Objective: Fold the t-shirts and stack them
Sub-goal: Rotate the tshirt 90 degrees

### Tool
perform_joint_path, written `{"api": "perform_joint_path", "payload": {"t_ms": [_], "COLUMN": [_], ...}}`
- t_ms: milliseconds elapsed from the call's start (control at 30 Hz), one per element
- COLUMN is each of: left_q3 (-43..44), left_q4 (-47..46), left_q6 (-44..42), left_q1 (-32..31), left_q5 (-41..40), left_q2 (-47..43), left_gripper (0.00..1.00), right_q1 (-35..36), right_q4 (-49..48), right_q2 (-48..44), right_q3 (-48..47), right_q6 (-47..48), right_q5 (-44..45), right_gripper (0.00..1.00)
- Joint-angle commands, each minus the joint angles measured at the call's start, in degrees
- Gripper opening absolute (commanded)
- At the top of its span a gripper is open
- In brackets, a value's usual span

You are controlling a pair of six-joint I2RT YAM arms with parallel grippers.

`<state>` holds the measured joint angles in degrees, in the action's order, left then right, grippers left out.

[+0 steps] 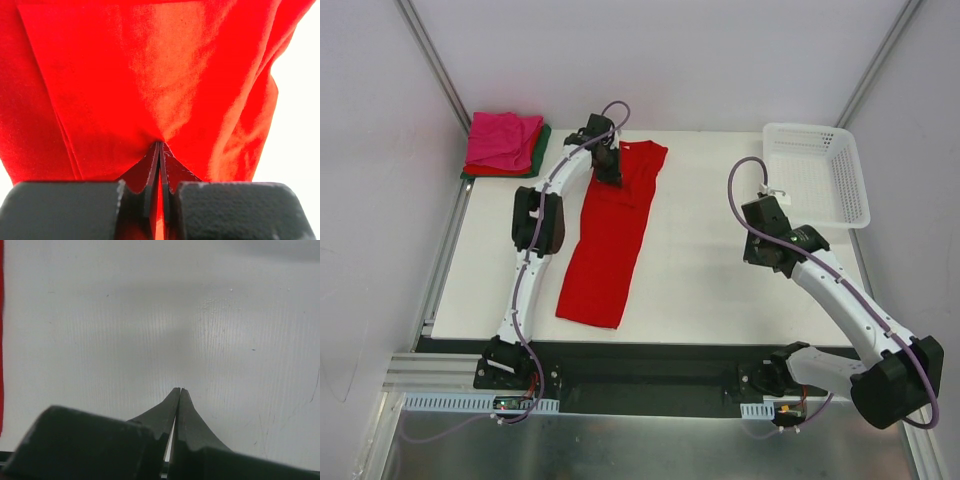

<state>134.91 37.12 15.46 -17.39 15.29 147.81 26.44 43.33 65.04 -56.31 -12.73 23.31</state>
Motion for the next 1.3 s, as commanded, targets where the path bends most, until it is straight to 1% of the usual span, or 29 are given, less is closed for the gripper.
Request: {"api": "perform_joint_path", "payload": {"t_ms": [0, 67, 100, 133, 200, 267, 367, 400, 433, 467, 500, 567, 600, 633, 667, 700, 767, 800, 867, 900, 1000, 1100, 1267], "left_q3": [3.07, 4.56, 5.44, 7.02, 7.65, 6.95, 1.78, -2.68, -5.33, -7.88, -13.22, -19.13, -25.08, -27.83, -30.30, -35.02, -39.70, -44.25, -48.67, -52.78, -59.47, -63.35, -64.60], "left_q4": [1.11, -0.11, -0.30, -0.47, -0.91, -1.00, -1.00, -0.91, -0.91, -1.00, -0.91, -0.91, -1.00, -1.09, -1.18, -1.18, -1.44, -1.61, -2.23, -2.49, -3.28, -3.72, -4.34], "left_q6": [-0.61, -1.31, -1.57, -1.84, -2.54, -3.42, -4.91, -5.44, -5.79, -6.14, -6.15, -5.45, -5.01, -4.48, -3.69, -3.60, -2.72, -2.37, -1.84, -1.75, -1.23, 0.00, 2.73], "left_q1": [0.51, 0.51, 0.51, 0.51, 0.51, 0.60, 0.60, 0.60, 0.60, 0.60, 0.60, 0.60, 0.60, 0.60, 0.60, 0.60, 0.51, 0.51, 0.16, -0.01, -1.59, -4.75, -11.34], "left_q5": [3.42, 5.71, 5.98, 6.68, 7.21, 6.43, 4.41, 3.18, 1.86, -1.72, -3.75, -7.54, -11.47, -13.34, -14.75, -16.94, -18.62, -19.76, -20.38, -20.65, -22.14, -22.49, -22.85], "left_q2": [-0.49, -3.39, -4.36, -6.81, -9.72, -14.02, -19.65, -20.97, -23.77, -25.10, -27.72, -30.72, -32.39, -35.45, -36.61, -37.84, -41.62, -44.07, -46.37, -48.47, -51.73, -53.67, -53.42], "left_gripper": [0.07, 0.14, 0.23, 0.27, 0.33, 0.34, 0.35, 0.36, 0.36, 0.36, 0.36, 0.31, 0.29, 0.27, 0.23, 0.20, 0.13, 0.12, 0.09, 0.08, 0.04, 0.02, 0.02], "right_q1": [-0.24, -0.25, -0.16, -0.24, -0.24, -0.24, -0.24, -0.24, -0.24, -0.24, -0.16, -0.16, -0.16, -0.16, -0.07, -0.16, 0.02, 0.11, 0.37, 0.46, 0.72, 0.90, 1.34], "right_q4": [0.97, 0.79, 0.62, 0.53, 0.26, 0.00, -0.27, -0.44, -0.53, -0.53, -0.53, -0.70, -0.79, -0.97, -1.14, -1.32, -1.85, -1.93, -2.20, -2.29, -2.81, -3.08, -3.34], "right_q2": [-0.79, -0.44, -0.35, -0.17, -0.08, -0.17, -0.35, -0.43, -0.35, -0.35, -0.26, -0.17, -0.09, -0.17, 0.09, 0.18, 0.62, 0.97, 1.23, 1.41, 1.50, 1.67, 1.76], "right_q3": [0.42, 0.50, 0.68, 0.77, 1.03, 1.21, 1.56, 1.56, 1.56, 1.47, 1.47, 1.38, 1.30, 1.29, 1.29, 1.38, 1.30, 1.21, 1.21, 1.29, 1.73, 2.26, 2.88], "right_q6": [-0.98, -1.15, -1.16, -1.24, -1.51, -2.03, -2.30, -2.30, -2.30, -2.38, -2.30, -2.21, -2.04, -2.12, -2.12, -1.77, -1.51, -1.33, -1.24, -1.24, -1.50, -1.77, -2.12], "right_q5": [0.07, -0.37, -0.63, -0.90, -1.86, -2.74, -3.79, -4.06, -4.24, -4.59, -4.76, -5.38, -5.55, -5.73, -6.08, -6.34, -7.13, -7.31, -7.32, -7.40, -7.67, -7.84, -7.75], "right_gripper": [0.01, 0.01, 0.01, 0.01, 0.01, 0.01, 0.01, 0.01, 0.01, 0.01, 0.01, 0.01, 0.01, 0.01, 0.01, 0.01, 0.01, 0.01, 0.01, 0.01, 0.01, 0.01, 0.01]}}
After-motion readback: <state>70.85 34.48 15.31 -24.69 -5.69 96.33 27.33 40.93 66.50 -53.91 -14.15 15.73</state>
